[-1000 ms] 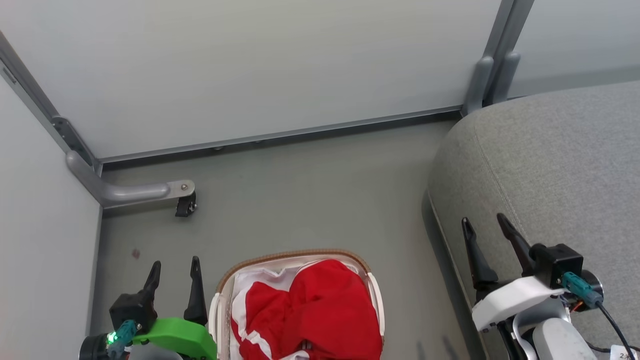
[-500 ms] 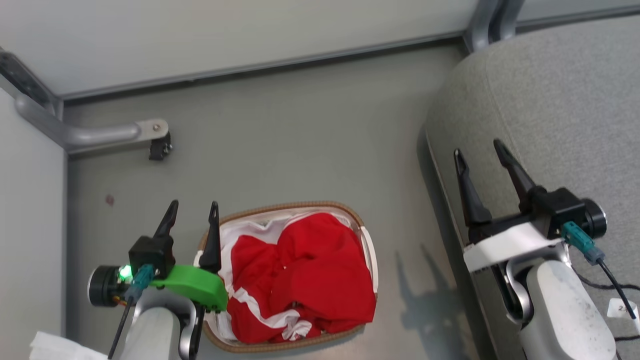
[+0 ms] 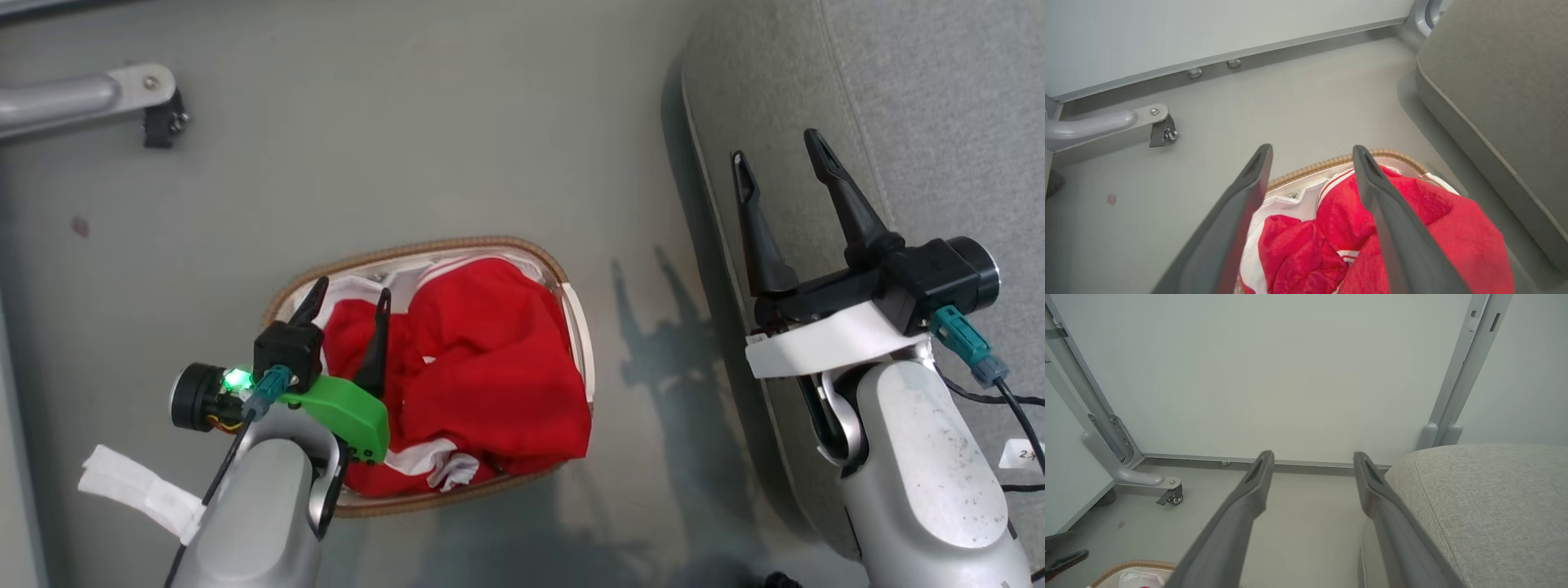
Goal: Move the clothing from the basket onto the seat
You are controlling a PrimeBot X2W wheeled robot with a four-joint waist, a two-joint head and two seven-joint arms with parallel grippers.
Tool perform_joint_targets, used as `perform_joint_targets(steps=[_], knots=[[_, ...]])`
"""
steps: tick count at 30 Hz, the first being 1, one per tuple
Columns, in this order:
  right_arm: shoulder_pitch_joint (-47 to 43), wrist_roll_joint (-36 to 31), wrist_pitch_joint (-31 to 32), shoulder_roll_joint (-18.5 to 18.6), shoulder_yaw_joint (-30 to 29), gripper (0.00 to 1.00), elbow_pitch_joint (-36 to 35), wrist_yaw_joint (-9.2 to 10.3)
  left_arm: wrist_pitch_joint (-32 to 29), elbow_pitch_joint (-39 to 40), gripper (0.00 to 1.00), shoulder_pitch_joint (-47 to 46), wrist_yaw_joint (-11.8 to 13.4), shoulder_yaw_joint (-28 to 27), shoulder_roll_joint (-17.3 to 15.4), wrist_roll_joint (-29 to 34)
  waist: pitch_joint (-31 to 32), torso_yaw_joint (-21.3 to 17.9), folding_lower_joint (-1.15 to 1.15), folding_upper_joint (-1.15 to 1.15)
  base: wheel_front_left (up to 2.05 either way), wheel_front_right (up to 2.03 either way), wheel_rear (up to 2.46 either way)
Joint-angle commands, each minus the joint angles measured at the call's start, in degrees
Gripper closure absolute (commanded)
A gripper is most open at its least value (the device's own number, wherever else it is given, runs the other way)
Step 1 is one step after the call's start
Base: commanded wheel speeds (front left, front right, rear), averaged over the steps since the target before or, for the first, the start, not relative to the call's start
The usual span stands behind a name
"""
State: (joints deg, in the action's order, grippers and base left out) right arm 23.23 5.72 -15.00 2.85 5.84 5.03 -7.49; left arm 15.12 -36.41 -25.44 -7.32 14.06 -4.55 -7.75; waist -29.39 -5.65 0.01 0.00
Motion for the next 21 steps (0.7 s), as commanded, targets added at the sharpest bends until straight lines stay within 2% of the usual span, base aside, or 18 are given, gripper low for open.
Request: perform_joint_targets(steps=[1,10,16,21], knots=[[1.1,0.6,-0.3,0.1,0.2,0.00,-0.2,0.00,0.1,-1.9,0.00,-2.1,-0.2,1.1,-1.3,-0.7,-5.4,-2.7,-0.01,0.00,0.00,0.00,0.00],[2.8,2.0,-0.3,0.1,2.1,0.00,-1.2,0.00,0.1,-14.6,0.00,-9.0,-0.2,5.8,-4.2,0.4,-11.4,-5.4,-0.01,0.00,0.00,0.00,0.00],[3.6,3.6,-0.3,0.1,3.2,0.00,-1.9,0.01,-0.3,-25.5,0.00,-14.3,0.3,10.1,-5.2,4.9,-14.6,-7.0,-0.01,0.00,0.00,0.00,0.00],[4.0,5.1,-0.3,0.1,4.0,0.00,-2.6,0.01,-3.5,-32.6,0.00,-18.1,0.8,13.1,-6.1,7.7,-17.0,-8.2,-0.01,0.00,0.00,0.00,0.00]])
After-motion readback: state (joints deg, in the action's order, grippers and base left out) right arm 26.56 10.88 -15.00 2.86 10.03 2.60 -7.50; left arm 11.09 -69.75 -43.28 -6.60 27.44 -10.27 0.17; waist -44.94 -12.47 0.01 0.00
